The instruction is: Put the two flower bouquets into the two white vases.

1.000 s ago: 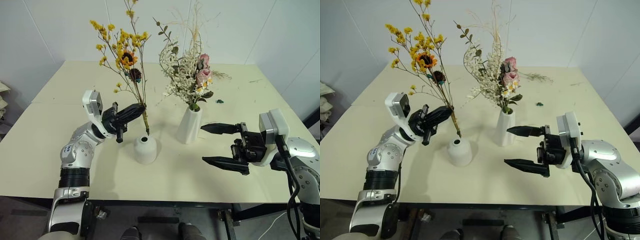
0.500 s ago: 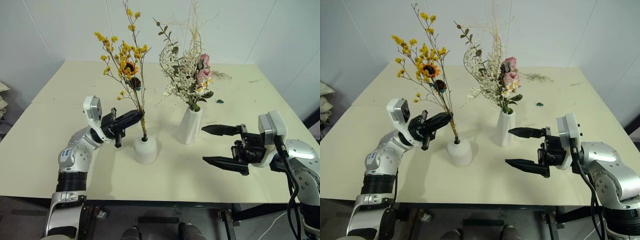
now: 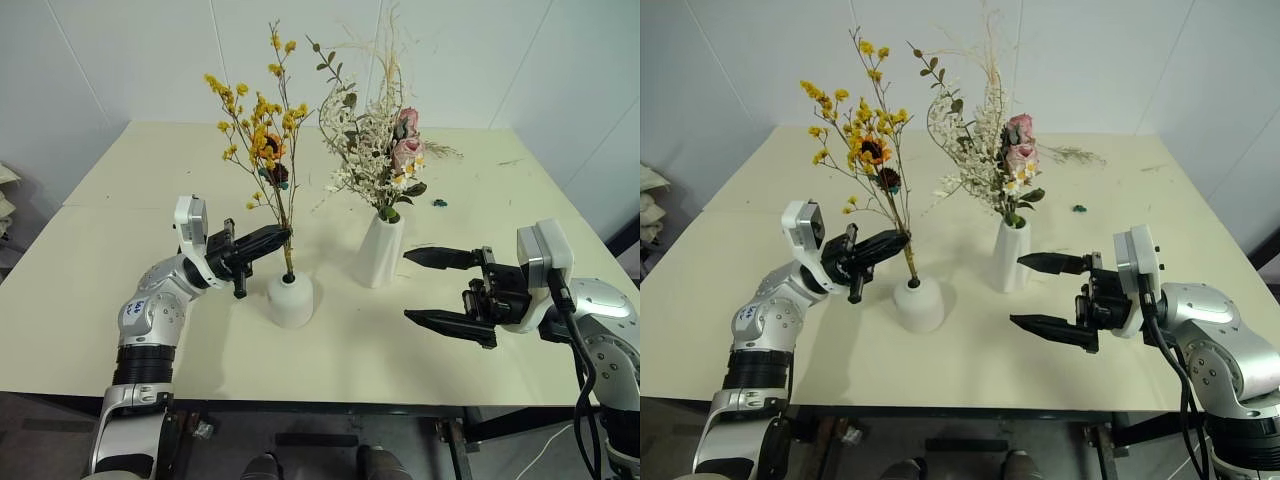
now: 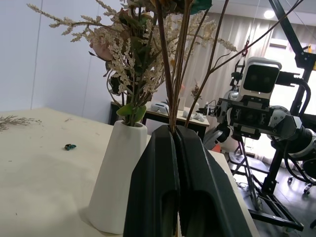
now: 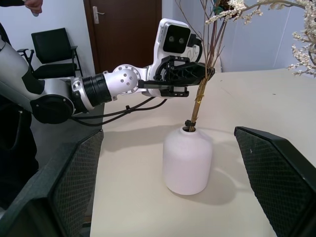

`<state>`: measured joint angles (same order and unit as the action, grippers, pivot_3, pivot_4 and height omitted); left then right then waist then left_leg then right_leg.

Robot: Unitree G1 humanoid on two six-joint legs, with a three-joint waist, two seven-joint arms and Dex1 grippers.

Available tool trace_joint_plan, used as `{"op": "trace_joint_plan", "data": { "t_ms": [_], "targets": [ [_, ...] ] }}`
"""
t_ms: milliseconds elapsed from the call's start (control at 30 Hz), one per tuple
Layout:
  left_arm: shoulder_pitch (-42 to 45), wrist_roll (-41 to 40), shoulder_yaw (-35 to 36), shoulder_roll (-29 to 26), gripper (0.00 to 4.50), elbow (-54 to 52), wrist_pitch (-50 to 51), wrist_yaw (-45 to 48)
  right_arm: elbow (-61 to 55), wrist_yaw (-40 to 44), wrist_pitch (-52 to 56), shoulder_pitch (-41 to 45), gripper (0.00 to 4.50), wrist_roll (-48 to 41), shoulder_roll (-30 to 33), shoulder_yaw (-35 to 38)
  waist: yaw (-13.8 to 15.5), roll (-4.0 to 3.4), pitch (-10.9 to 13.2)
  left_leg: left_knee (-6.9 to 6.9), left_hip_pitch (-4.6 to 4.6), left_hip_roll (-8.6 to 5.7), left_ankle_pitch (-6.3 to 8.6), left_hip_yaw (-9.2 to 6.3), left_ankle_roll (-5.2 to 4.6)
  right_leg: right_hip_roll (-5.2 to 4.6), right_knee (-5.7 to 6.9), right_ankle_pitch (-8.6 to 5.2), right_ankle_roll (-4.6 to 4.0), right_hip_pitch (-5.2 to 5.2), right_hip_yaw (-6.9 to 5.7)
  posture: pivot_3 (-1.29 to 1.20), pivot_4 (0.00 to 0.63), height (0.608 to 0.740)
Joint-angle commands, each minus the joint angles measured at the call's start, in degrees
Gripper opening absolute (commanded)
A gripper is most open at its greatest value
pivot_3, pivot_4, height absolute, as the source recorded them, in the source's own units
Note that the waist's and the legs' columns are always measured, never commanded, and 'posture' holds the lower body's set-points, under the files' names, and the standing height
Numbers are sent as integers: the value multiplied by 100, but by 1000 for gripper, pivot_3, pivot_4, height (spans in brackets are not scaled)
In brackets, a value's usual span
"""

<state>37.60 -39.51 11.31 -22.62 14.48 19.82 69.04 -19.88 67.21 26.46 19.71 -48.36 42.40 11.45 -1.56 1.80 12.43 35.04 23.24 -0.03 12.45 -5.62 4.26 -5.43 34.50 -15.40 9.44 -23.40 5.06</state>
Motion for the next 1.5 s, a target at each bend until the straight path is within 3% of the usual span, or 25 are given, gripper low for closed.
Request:
{"op": "trace_joint_plan", "data": {
  "t_ms": [33, 733, 867, 1233, 1500],
  "targets": [
    [-82, 74, -39, -67, 15, -60, -75, 62, -103, -44, -8, 45, 4500, -61, 14, 77, -2, 0, 0, 0, 0, 0, 0, 0, 0, 0, 0, 0, 0, 0, 0, 0, 150, 740],
    [-321, 327, -229, -229, 15, -145, -75, 249, -45, -49, -78, 59, 4500, -1, -9, 64, -1, 0, 0, -3, 0, 0, 0, 0, 0, 0, -5, 0, -1, 0, 0, 0, 150, 740],
    [-307, 296, -179, -288, 926, -223, -70, 230, -44, -54, -79, 63, 4500, 12, -5, 80, -2, 0, 0, -4, 0, 0, 0, 0, 0, 0, -4, 0, -1, -1, 0, 0, 150, 740],
    [-373, 157, -18, -553, 4330, -523, -80, 307, 48, 23, -98, 89, 4500, 77, 58, 95, -3, 0, 0, -4, 1, 1, 0, 0, 0, 0, -6, -1, -2, 0, 0, 0, 150, 740],
    [-133, 229, 278, -1071, 4466, -219, -319, 469, 415, 240, -151, 316, 4500, 262, 241, 168, -5, -1, 0, -5, 1, 1, 0, 1, 0, 0, -9, -8, -15, 0, 0, 0, 150, 740]
  ]
}}
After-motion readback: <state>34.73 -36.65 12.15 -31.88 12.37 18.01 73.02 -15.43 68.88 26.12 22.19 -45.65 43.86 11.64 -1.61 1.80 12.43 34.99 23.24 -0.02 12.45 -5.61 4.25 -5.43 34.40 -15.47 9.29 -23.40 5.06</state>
